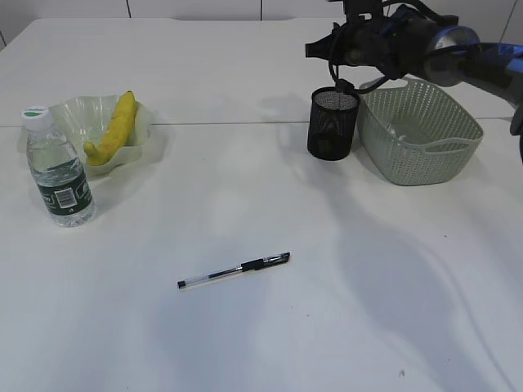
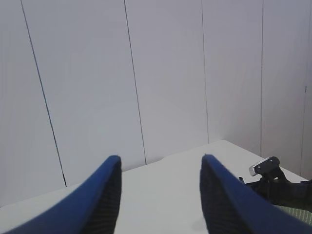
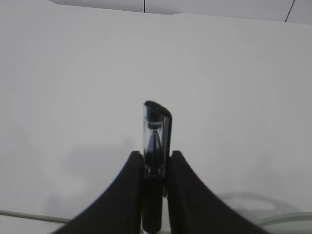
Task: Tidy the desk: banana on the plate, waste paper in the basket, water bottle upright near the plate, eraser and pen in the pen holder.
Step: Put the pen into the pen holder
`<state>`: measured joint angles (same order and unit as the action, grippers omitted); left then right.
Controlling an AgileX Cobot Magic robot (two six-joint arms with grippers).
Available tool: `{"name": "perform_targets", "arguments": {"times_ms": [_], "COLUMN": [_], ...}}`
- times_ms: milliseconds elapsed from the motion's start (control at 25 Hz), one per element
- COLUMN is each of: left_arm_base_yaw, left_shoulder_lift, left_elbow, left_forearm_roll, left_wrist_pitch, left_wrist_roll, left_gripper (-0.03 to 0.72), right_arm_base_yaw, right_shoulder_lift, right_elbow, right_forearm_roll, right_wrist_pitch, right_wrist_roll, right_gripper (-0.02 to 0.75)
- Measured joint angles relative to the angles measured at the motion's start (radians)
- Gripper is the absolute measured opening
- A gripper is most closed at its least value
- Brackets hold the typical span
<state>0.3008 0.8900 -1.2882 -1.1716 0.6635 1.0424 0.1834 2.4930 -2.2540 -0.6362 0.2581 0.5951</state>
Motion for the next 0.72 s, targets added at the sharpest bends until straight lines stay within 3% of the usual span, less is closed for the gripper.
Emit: {"name": "perform_targets", "arguments": {"times_ms": [720], "left_arm_base_yaw": [0.000], "left_shoulder_lift": [0.000], "left_elbow": [0.000], "left_forearm_roll": [0.002], "left_wrist_pitch": [0.006], "left_wrist_roll": [0.000], "left_gripper": [0.362], "right_arm_base_yaw": [0.000], "right_shoulder_lift": [0.000], "right_elbow": [0.033], "right_forearm_roll": [0.000], "right_wrist_pitch": [0.009], "right_wrist_roll": [0.000], "right_gripper": [0.096]}}
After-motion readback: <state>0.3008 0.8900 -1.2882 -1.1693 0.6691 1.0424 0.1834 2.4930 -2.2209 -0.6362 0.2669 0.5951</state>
